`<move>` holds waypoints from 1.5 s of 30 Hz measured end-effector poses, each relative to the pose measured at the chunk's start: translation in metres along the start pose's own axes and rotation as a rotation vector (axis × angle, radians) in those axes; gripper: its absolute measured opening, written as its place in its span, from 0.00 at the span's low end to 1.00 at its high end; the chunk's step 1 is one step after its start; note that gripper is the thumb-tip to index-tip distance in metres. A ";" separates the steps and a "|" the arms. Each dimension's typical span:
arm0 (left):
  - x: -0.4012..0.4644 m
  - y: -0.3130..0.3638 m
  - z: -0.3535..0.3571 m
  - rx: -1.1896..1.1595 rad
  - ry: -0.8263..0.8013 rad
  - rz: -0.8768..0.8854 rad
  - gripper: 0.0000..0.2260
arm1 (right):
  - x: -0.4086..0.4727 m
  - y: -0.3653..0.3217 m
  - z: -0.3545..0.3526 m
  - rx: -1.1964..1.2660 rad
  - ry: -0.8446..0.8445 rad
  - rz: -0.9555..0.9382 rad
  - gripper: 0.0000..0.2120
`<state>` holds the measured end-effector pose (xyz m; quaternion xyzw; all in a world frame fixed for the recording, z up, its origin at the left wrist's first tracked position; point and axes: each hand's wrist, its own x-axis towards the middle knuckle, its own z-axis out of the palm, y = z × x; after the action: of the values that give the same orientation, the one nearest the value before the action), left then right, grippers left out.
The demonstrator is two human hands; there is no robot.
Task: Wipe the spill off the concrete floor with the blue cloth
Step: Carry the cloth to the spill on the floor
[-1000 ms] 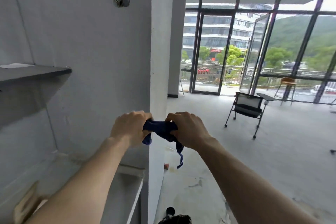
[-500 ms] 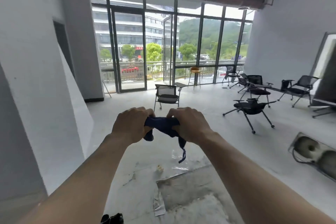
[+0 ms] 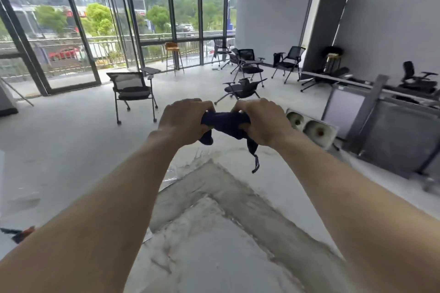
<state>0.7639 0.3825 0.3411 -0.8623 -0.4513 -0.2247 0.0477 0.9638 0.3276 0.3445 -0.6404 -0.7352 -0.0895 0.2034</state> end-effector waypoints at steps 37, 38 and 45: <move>-0.011 -0.089 0.218 -0.136 -0.275 -0.064 0.08 | 0.001 0.035 0.218 0.077 -0.329 0.176 0.15; -0.010 -0.086 0.228 -0.138 -0.288 -0.068 0.09 | 0.000 0.043 0.226 0.089 -0.341 0.174 0.15; 0.001 -0.056 0.305 -0.132 -0.332 -0.154 0.10 | -0.003 0.115 0.283 0.154 -0.415 0.122 0.15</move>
<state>0.8250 0.5031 0.0620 -0.8518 -0.5018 -0.1113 -0.1012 1.0248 0.4548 0.0737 -0.6707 -0.7260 0.1129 0.1013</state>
